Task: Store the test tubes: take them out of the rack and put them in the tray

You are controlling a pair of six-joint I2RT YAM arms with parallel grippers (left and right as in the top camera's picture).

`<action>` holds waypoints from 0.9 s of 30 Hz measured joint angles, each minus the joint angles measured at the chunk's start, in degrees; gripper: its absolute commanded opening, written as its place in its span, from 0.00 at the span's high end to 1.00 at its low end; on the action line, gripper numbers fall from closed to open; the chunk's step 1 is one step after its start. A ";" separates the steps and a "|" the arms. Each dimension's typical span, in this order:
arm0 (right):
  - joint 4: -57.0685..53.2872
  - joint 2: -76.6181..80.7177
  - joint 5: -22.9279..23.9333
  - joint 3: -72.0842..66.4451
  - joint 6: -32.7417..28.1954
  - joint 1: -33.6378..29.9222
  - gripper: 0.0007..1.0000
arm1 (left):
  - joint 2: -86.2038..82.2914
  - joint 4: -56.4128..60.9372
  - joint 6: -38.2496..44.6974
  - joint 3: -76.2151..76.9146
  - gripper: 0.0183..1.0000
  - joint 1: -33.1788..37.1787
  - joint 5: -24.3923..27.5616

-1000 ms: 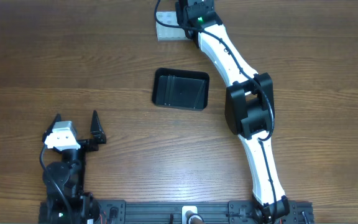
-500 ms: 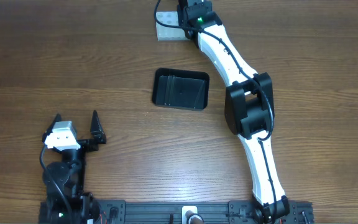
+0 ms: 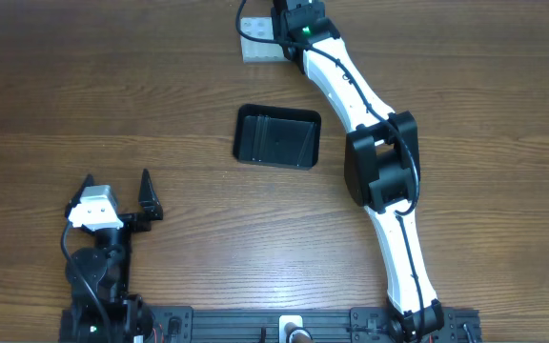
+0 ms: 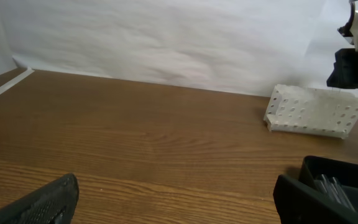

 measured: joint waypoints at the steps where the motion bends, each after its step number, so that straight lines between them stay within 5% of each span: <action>1: -0.46 0.02 -0.02 0.31 0.00 0.00 0.88 | 0.00 0.00 0.00 0.00 0.00 0.00 0.00; 15: -12.81 0.48 0.02 17.05 0.02 0.07 0.88 | 0.00 -0.02 0.00 0.00 0.00 0.00 0.00; 27: -34.60 0.48 -0.50 33.22 3.06 0.85 0.89 | 0.00 0.00 0.00 0.00 0.00 0.00 0.00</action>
